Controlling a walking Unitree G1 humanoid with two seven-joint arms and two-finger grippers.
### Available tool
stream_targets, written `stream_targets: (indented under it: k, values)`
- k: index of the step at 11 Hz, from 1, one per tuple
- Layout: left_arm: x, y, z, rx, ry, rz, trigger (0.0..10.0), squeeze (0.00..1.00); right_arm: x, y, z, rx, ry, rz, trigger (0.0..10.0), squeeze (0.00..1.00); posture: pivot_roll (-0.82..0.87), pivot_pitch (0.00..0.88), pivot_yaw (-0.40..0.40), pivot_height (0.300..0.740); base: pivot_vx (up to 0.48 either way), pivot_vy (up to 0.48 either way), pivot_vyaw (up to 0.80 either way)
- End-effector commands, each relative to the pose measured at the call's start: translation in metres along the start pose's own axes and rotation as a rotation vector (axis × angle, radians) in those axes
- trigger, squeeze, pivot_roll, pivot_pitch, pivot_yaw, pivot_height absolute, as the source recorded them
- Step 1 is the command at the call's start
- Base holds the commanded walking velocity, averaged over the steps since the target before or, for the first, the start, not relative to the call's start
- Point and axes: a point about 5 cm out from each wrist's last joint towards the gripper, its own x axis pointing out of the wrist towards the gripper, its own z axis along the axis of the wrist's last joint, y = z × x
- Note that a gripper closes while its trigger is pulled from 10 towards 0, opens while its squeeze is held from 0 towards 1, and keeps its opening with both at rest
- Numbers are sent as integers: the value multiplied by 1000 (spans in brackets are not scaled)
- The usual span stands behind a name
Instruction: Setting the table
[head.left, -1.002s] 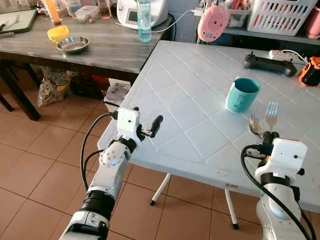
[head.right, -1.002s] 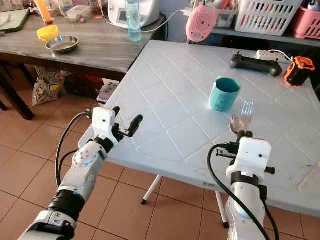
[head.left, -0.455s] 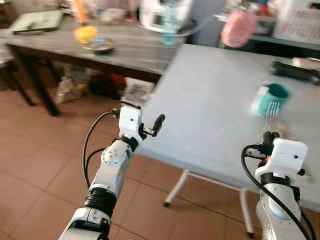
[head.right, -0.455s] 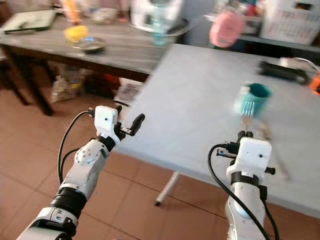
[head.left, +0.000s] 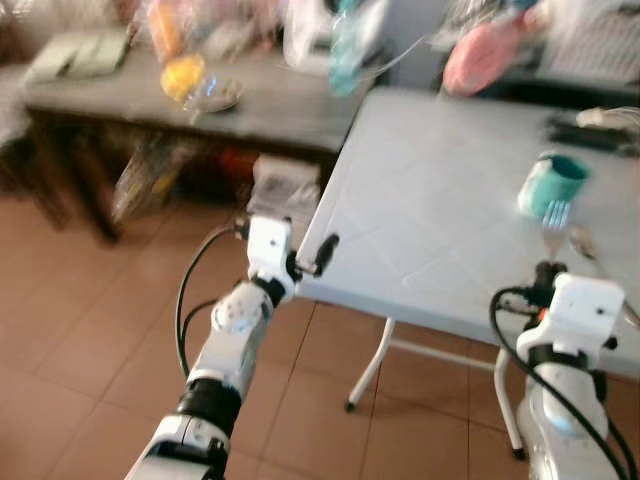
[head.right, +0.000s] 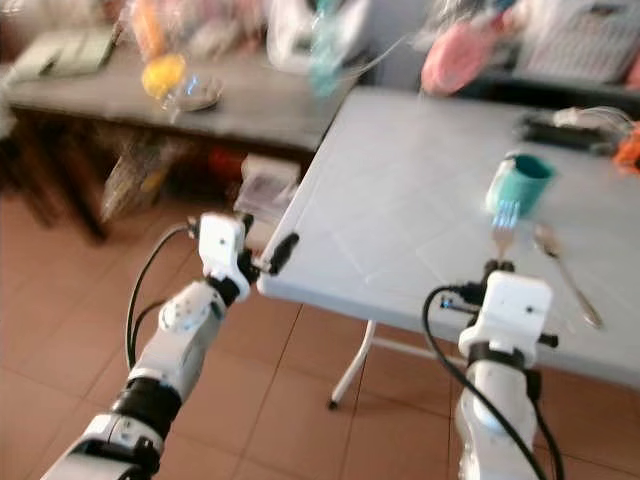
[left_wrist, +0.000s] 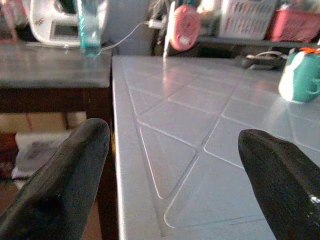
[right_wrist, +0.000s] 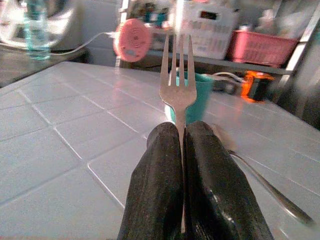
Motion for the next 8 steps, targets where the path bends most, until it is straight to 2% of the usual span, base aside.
stream_targets:
  k: [1,3,6,8]
  values:
    - [-3,7,0,20,7,12,10000,0,-1,4,6,16,-22,7,10000,0,-54,48,12,740,0,416,0]
    - [-3,5,-2,18,8,6,10000,0,-2,5,5,17,-22,4,10000,0,-51,54,19,740,0,360,0]
    - [-1,1,1,0,-10,-11,10000,0,-4,4,4,15,-20,-4,10000,0,-50,56,23,740,0,0,0]
    - [0,0,1,-19,-8,-20,10000,0,-3,3,4,13,-19,-9,10000,0,-50,57,24,740,0,0,-503]
